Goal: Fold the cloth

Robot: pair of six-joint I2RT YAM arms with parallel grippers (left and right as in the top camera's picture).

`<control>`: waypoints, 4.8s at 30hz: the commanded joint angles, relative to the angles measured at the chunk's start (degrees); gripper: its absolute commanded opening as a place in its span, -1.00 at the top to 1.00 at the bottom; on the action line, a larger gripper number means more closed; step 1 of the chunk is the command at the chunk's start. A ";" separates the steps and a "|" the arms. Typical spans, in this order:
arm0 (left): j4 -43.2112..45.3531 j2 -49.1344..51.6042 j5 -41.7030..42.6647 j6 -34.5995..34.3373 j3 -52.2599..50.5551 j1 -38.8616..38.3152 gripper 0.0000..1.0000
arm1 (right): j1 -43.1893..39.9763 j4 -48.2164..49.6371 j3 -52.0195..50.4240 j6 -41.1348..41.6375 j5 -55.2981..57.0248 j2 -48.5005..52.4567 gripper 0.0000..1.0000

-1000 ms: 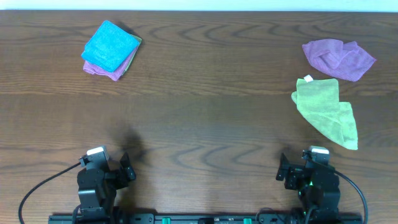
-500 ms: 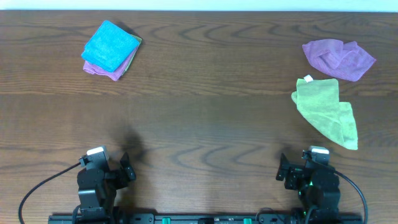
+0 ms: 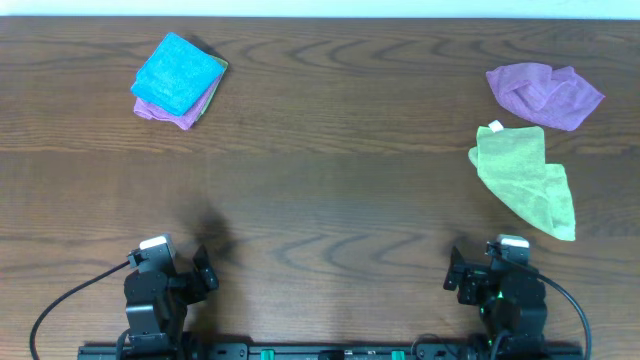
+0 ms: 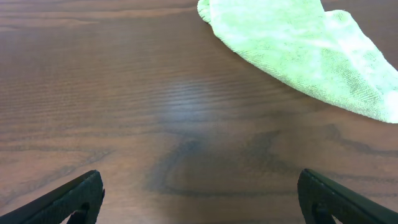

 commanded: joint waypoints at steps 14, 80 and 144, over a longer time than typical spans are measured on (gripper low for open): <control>-0.39 -0.55 -0.50 0.81 -1.22 0.31 -0.90 | -0.37 0.00 -0.63 1.03 -0.11 -0.72 -0.99; -0.42 -0.55 -0.50 0.81 -1.22 0.31 -0.90 | -14.14 2.82 52.92 6.03 3.85 64.96 -0.99; -0.39 -0.55 -0.50 0.81 -1.22 0.31 -0.90 | -19.74 56.72 64.81 1.97 -14.47 117.50 0.98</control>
